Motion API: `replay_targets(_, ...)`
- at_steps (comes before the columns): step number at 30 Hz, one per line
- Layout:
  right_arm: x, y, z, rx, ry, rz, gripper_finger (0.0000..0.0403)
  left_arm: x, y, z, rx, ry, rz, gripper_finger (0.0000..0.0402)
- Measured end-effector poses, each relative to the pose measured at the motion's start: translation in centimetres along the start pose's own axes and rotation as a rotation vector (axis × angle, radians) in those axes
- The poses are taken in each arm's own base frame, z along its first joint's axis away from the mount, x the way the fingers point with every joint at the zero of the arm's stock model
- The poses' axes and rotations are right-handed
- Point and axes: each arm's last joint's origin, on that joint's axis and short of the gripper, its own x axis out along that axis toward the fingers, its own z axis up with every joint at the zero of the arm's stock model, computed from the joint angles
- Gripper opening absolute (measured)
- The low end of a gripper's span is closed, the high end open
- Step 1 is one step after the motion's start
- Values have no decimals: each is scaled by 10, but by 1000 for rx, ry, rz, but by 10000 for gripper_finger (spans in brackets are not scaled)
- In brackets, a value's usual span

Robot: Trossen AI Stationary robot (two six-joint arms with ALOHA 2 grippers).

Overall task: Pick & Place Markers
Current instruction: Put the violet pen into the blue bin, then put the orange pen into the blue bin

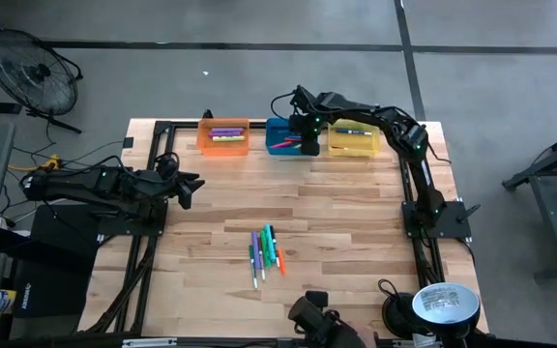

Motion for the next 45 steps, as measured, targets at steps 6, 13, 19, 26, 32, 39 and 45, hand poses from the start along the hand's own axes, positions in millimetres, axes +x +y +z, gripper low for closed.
replay_targets(6, 0, 1, -1, 1, 7, 4, 35, 0, 0, 0, 0, 0, 1, 156)
replay_targets(13, 0, 2, 0, 3, 12, 8, 48, 0, 0, 0, 0, 0, 1, 156)
replay_targets(19, 0, 4, 1, 10, 14, 4, 79, 0, 0, 0, 0, 0, 1, 156)
replay_targets(26, -1, 5, 3, 48, 8, -2, 118, 0, 0, 0, 0, 0, 0, 156)
replay_targets(32, -20, -4, 18, 129, -43, -58, 145, 0, 0, 0, 0, 1, -1, 156)
replay_targets(39, -62, -12, 45, 277, -183, -69, 162, 0, 0, 0, 0, 5, -6, 156)
replay_targets(45, -94, -4, 70, 370, -314, -1, 159, 0, -1, -1, 0, 20, -20, 156)
